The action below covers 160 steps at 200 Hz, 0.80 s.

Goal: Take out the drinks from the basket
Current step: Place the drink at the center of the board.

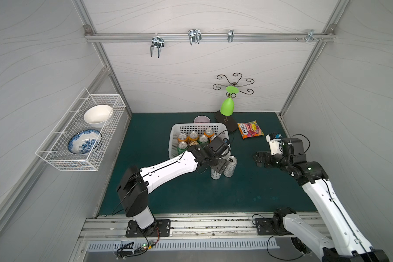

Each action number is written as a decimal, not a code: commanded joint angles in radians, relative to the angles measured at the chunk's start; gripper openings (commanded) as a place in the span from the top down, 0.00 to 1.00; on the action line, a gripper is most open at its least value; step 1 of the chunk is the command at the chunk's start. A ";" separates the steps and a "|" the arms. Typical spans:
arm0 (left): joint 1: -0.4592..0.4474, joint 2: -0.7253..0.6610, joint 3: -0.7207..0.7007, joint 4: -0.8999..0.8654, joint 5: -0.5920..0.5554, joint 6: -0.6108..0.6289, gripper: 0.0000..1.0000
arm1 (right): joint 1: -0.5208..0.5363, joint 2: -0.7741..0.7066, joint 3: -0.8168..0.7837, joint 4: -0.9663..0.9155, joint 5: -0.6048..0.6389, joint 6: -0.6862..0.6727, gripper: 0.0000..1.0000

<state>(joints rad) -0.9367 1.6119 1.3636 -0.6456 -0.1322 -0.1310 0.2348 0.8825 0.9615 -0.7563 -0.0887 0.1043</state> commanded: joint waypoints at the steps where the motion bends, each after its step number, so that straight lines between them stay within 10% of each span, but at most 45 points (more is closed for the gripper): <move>1: -0.004 -0.069 -0.021 0.029 -0.021 0.001 0.11 | -0.003 -0.004 0.001 0.012 -0.019 -0.014 0.01; 67: 0.028 -0.235 -0.084 0.008 -0.145 0.004 0.02 | 0.000 0.028 0.030 0.007 -0.057 0.001 0.01; 160: 0.302 -0.281 -0.113 -0.026 -0.003 -0.030 0.04 | 0.019 0.065 0.061 0.002 -0.055 0.000 0.01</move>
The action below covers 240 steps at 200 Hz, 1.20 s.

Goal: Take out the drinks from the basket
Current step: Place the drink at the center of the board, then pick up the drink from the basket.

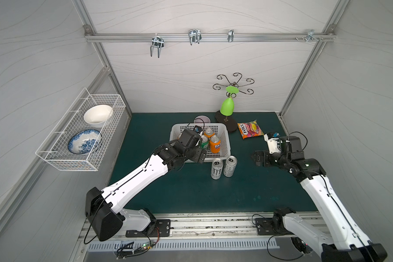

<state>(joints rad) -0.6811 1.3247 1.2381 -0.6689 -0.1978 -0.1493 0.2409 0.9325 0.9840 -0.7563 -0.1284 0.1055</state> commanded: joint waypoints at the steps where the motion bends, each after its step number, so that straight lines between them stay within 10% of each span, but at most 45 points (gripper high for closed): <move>1: 0.048 0.006 0.012 -0.003 0.062 -0.012 0.04 | 0.013 0.016 0.040 0.002 -0.016 -0.001 0.01; 240: 0.142 -0.195 -0.167 0.002 0.023 -0.082 0.02 | 0.383 0.994 0.755 -0.033 0.139 -0.151 0.02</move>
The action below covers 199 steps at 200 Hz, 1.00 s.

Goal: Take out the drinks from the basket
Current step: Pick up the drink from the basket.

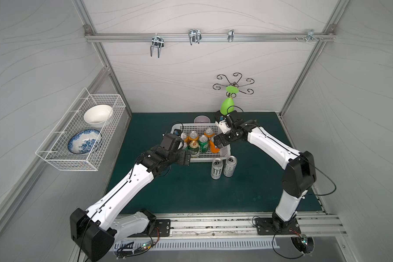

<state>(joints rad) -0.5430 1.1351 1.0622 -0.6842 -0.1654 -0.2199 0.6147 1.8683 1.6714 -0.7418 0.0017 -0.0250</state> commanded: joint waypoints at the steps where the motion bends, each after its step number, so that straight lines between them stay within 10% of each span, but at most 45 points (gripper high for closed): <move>1: 0.003 -0.004 0.009 0.018 -0.009 -0.012 0.02 | 0.010 0.061 0.070 -0.048 0.010 -0.021 0.02; 199: 0.003 0.025 0.008 0.029 0.024 -0.012 0.02 | 0.028 0.298 0.249 -0.101 0.057 -0.053 0.36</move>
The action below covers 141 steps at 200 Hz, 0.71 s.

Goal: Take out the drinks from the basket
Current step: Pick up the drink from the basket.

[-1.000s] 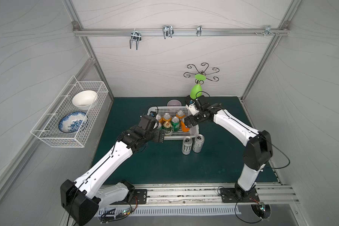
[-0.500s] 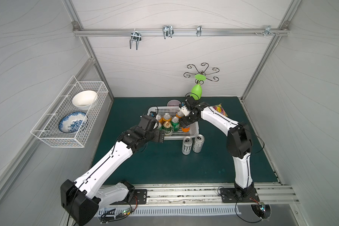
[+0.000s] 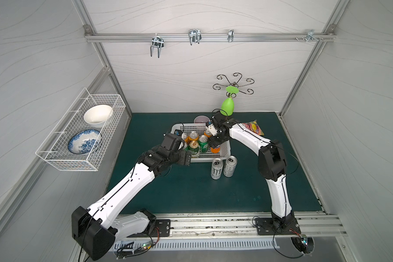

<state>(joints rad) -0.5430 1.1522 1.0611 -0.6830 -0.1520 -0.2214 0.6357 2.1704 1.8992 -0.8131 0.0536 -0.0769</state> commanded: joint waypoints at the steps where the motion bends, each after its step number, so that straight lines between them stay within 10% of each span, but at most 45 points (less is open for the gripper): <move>1: 0.003 0.007 0.010 0.029 0.011 -0.010 0.02 | 0.007 -0.006 0.021 -0.030 0.005 -0.001 0.37; 141: 0.003 0.006 0.008 0.040 0.029 -0.012 0.02 | 0.007 -0.189 0.074 -0.172 0.025 -0.026 0.47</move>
<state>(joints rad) -0.5430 1.1538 1.0611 -0.6819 -0.1371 -0.2214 0.6376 2.1017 1.9110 -0.9325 0.0681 -0.0883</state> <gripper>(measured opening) 0.983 0.698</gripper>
